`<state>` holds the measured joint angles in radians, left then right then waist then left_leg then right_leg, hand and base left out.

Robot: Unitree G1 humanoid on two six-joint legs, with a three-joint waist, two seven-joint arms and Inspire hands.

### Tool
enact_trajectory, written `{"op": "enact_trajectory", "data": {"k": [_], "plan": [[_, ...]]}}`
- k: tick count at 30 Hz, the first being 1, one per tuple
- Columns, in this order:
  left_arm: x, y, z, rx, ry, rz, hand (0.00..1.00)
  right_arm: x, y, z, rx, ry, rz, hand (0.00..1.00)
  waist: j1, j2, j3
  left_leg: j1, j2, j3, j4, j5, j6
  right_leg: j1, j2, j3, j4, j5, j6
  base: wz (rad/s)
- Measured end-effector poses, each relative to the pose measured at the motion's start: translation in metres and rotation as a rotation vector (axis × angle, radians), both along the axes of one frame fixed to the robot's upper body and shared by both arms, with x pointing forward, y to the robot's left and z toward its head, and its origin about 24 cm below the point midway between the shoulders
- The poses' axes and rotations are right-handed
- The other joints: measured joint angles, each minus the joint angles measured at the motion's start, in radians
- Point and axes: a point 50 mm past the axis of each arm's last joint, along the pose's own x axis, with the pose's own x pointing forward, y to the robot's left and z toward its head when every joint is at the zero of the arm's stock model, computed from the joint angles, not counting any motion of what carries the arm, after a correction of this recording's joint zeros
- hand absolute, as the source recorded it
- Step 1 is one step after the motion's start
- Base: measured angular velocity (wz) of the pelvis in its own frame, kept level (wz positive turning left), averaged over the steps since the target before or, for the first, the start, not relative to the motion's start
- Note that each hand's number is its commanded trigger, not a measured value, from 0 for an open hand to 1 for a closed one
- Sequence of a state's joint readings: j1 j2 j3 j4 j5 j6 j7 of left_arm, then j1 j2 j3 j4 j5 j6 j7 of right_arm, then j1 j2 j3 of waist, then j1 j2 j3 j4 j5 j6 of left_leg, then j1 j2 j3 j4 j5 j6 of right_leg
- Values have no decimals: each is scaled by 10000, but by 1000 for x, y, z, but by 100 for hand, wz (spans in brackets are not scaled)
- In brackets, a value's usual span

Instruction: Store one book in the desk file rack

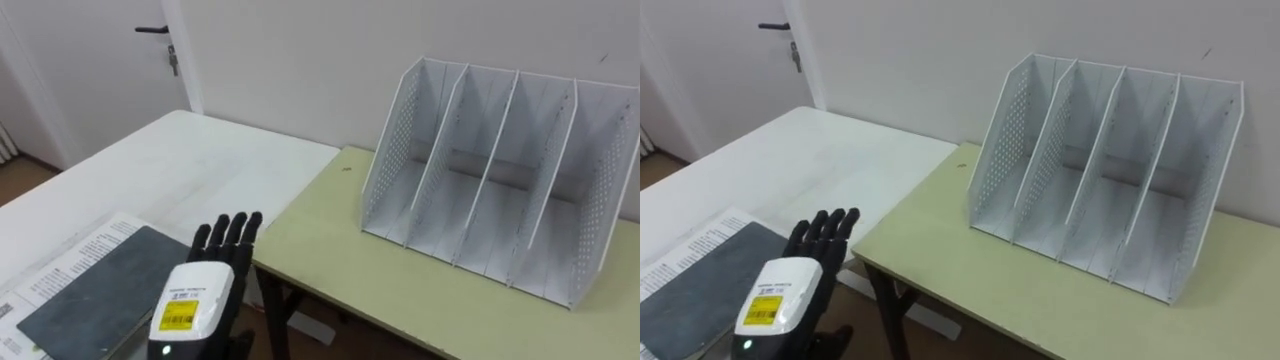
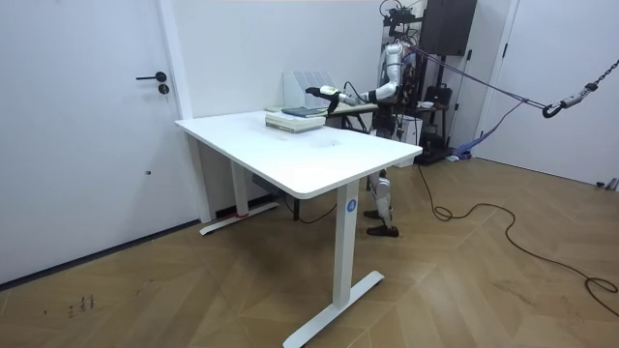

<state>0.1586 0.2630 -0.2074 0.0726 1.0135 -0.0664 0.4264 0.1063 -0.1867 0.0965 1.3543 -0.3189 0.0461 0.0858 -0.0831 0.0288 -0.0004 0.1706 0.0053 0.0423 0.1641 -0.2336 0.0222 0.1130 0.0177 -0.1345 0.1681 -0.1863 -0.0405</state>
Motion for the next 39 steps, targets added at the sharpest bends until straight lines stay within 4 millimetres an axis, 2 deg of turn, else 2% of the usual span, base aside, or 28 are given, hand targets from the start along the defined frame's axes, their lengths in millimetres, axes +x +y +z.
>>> {"op": "enact_trajectory", "data": {"k": [7,18,30,33,39], "plan": [[1,14,7,96,-690,613,0,-3,-1,0,148,61,-382,0,81,4,33,9,-16,-37,3,0,0,2,9,-21,13,10,12,0],[2,23,12,107,-1316,1054,0,-3,-2,1,180,79,-452,0,108,86,51,-6,-21,-37,9,0,0,-8,21,6,-5,15,12,0],[1,25,10,157,-1302,1254,0,-4,-6,2,58,142,-518,0,257,263,12,-6,-20,-7,3,0,0,-8,30,42,14,17,11,0],[0,29,4,252,-1080,1468,0,-5,-8,2,18,248,-530,0,338,302,-12,22,-16,-8,4,0,0,-2,29,79,40,20,6,-2],[-1,44,4,436,-1032,2146,0,-6,-11,3,-25,269,-551,0,366,293,-8,54,-9,-9,3,0,0,-13,10,114,39,22,0,-1]]}}
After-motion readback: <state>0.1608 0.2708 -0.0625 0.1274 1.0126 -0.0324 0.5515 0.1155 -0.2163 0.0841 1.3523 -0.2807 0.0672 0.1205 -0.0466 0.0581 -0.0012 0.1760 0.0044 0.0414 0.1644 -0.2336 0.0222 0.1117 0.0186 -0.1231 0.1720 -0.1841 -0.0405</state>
